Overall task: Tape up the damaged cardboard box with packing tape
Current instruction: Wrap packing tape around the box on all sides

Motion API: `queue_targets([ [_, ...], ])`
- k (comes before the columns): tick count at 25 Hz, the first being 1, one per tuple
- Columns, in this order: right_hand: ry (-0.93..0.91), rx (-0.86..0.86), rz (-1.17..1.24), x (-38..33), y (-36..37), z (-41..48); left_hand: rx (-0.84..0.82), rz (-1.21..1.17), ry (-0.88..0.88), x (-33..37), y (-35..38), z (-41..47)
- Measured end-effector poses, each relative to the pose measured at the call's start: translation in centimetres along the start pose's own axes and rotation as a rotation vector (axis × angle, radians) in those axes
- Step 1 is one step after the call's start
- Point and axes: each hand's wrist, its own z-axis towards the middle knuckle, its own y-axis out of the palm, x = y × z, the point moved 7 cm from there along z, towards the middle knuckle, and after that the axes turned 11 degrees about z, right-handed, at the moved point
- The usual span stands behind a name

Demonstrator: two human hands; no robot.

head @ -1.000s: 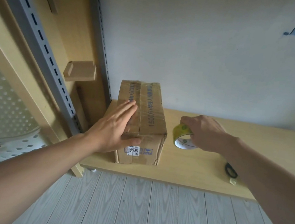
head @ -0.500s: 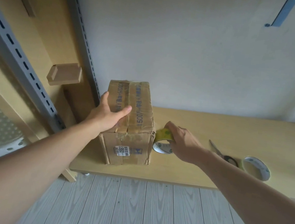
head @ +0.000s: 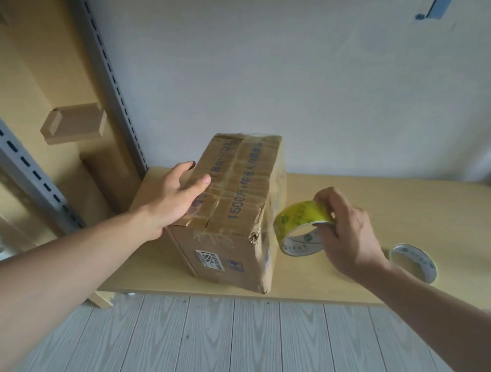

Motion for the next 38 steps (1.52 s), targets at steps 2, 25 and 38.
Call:
queue_targets([
  [2,0.002,0.046,0.028,-0.1,-0.7,-0.4,-0.040,-0.188,-0.063,-0.5,2.1,0.0],
  [25,0.009,-0.085,0.217,-6.3,8.6,4.1,-0.099,0.611,0.879,2.3,0.5,-2.1],
  [38,-0.011,-0.322,-0.012,-7.6,5.2,5.1,-0.224,0.712,0.663,-3.3,0.9,-2.4],
])
